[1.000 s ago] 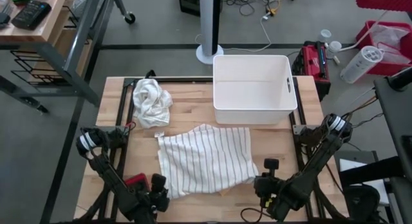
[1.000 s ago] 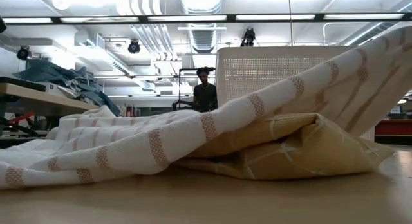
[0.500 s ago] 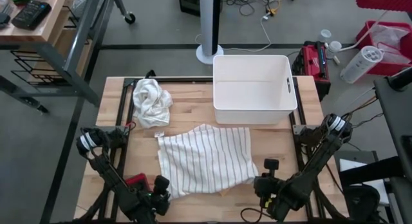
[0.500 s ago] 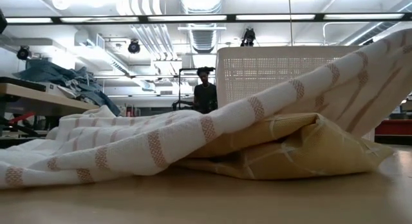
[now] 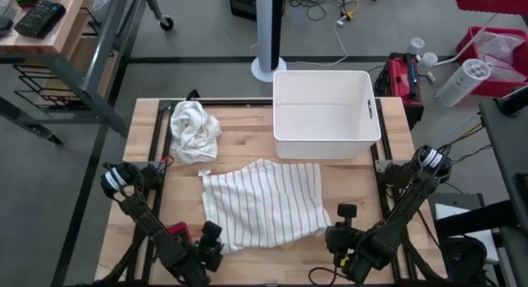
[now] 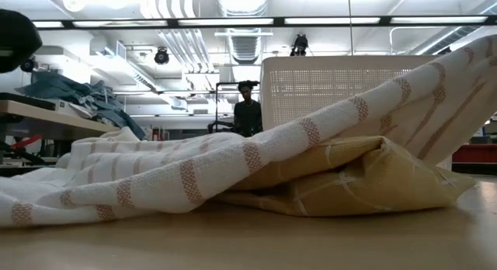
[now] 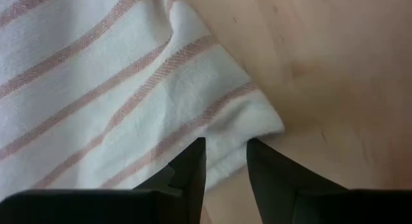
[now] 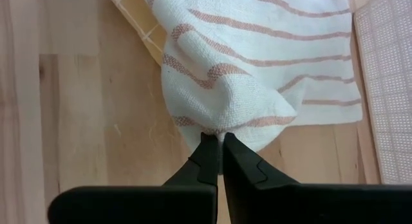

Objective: Fold towel
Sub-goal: Fold the white kitchen towel

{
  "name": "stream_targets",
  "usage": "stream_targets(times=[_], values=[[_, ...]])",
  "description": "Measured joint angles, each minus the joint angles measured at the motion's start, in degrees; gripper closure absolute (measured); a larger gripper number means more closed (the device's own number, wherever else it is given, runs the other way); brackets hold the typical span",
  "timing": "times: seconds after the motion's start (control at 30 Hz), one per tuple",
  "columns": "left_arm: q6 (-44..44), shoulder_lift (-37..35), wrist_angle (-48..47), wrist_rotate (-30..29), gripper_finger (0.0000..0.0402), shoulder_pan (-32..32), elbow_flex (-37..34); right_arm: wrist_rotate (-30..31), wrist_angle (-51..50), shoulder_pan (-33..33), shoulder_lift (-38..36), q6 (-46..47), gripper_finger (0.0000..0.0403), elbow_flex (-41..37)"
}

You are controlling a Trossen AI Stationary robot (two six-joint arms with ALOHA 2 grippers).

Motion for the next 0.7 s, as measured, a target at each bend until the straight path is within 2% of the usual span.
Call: stream_targets(times=[0.33, 0.43, 0.53, 0.63, 0.7], values=[[1.93, 0.0, 2.9, 2.89, 0.0298, 0.64, -1.17, 0.02, -0.03, -0.02, -0.02, -0.35, 0.0403, 0.0], [1.77, -0.08, 3.85, 4.57, 0.0329, 0.86, -1.57, 0.04, -0.05, -0.28, -0.04, -0.13, 0.0403, 0.0], [-0.34, -0.09, 4.35, 6.11, 0.0384, 1.12, -1.59, 0.06, -0.17, -0.28, -0.04, -0.12, 0.0403, 0.0], [-3.91, -0.09, 3.36, 5.17, 0.0397, 1.29, -0.74, 0.06, -0.23, -0.28, -0.04, -0.09, 0.0403, 0.0], [-4.7, -0.45, 3.26, 2.48, 0.04, 1.29, 0.25, 0.06, -0.44, -0.28, -0.23, -0.06, 0.0403, 0.0]])
